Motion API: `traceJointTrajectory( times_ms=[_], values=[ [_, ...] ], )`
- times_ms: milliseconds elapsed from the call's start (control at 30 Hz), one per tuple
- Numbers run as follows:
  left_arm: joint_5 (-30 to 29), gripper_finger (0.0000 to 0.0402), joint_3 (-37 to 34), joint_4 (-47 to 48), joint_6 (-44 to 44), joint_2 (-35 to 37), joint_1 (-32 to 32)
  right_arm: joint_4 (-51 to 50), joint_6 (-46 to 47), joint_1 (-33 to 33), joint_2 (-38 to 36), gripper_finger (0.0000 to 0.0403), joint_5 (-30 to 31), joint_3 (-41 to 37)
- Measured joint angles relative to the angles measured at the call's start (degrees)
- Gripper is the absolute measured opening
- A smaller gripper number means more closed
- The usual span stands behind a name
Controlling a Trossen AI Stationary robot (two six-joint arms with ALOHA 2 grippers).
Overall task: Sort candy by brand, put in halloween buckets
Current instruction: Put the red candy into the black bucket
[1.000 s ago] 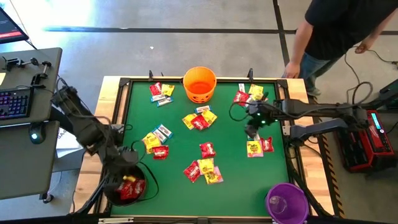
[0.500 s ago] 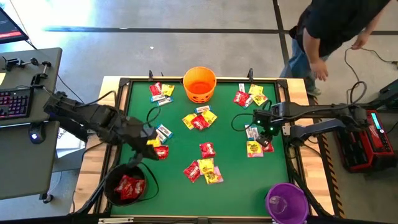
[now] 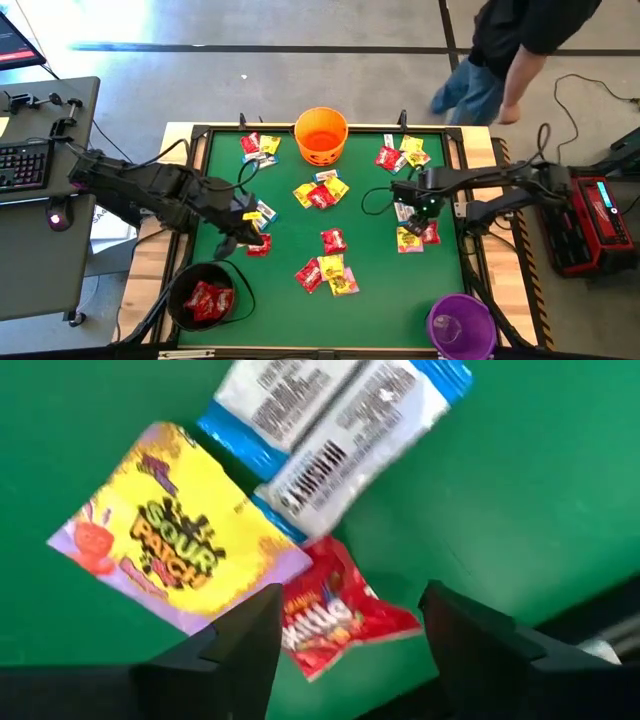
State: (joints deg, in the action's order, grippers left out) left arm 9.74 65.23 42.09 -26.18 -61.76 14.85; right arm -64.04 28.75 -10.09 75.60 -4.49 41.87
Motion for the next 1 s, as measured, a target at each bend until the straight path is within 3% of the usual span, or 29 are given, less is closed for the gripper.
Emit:
traceJointTrajectory(
  times_ms=[333,667,800,900,1000],
  values=[
    [-1.5,0.0001,0.0,0.0,1.0,-0.3,0.0,2.7,-4.8,-3.5,6.0,0.0129,-2.7,0.0],
    [-2.9,0.0001,0.0,0.0,2.4,-0.3,0.0,2.9,-9.5,-6.5,10.6,0.0092,-5.4,0.0],
    [-3.1,0.0001,0.0,0.0,2.5,-0.3,0.0,3.1,-11.7,-7.6,11.5,0.0045,-7.9,0.0],
    [-5.9,0.0001,0.0,0.0,2.3,-0.3,0.0,3.9,-12.3,-7.9,11.1,0.0008,-9.7,0.0],
    [-8.6,0.0001,0.0,0.0,2.3,-0.3,0.0,2.7,-12.3,-7.9,9.3,0.001,-10.6,0.2]
  ],
)
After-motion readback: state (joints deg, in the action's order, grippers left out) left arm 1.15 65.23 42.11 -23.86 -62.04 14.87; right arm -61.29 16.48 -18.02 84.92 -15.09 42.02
